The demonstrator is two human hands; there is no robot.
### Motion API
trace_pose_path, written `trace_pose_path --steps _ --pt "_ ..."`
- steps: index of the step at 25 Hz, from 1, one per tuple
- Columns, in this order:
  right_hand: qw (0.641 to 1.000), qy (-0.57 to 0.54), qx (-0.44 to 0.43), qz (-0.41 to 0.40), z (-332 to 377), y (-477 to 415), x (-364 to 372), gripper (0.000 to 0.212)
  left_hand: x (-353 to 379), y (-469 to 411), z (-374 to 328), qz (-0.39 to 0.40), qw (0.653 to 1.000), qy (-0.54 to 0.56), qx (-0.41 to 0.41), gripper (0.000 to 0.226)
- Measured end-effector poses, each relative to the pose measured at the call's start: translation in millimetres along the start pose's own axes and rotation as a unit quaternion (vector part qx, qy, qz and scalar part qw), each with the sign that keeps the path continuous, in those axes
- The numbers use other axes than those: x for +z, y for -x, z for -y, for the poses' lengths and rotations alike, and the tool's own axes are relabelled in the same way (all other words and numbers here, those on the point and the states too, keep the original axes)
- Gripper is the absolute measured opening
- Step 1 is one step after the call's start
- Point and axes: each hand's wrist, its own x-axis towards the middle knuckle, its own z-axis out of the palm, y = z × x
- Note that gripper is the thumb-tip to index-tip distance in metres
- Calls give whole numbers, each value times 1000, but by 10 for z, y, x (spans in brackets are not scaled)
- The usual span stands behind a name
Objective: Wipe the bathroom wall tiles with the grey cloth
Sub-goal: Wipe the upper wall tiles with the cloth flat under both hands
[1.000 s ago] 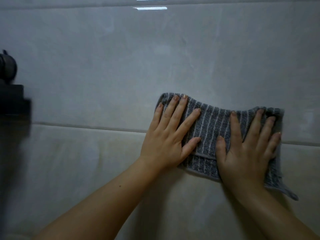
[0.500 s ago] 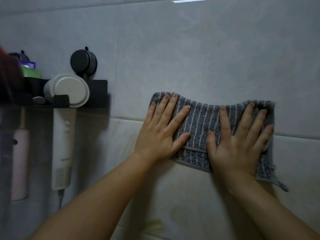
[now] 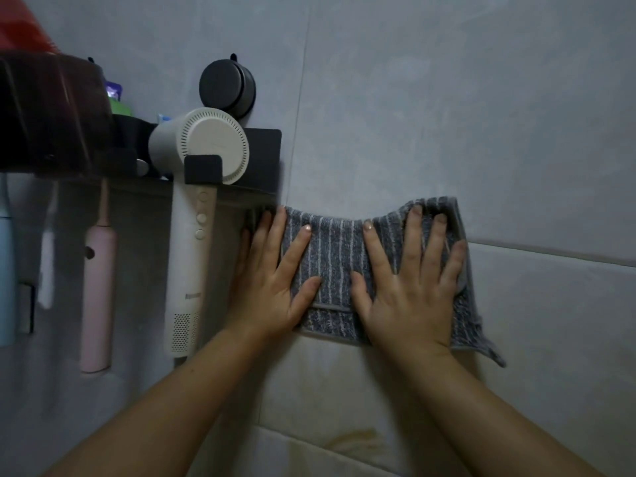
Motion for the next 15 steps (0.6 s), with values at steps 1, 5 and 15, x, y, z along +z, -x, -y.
trace_pose_path --steps 1,5,15 --pt "1000 -6 -15 -2 13 108 21 61 21 136 -21 7 1000 -5 -13 66" --pt "998 4 -63 6 -41 583 40 61 113 538 -191 12 1000 -25 0 66" --pt "999 4 -31 23 233 137 60 62 20 327 117 12 999 -1 -46 66"
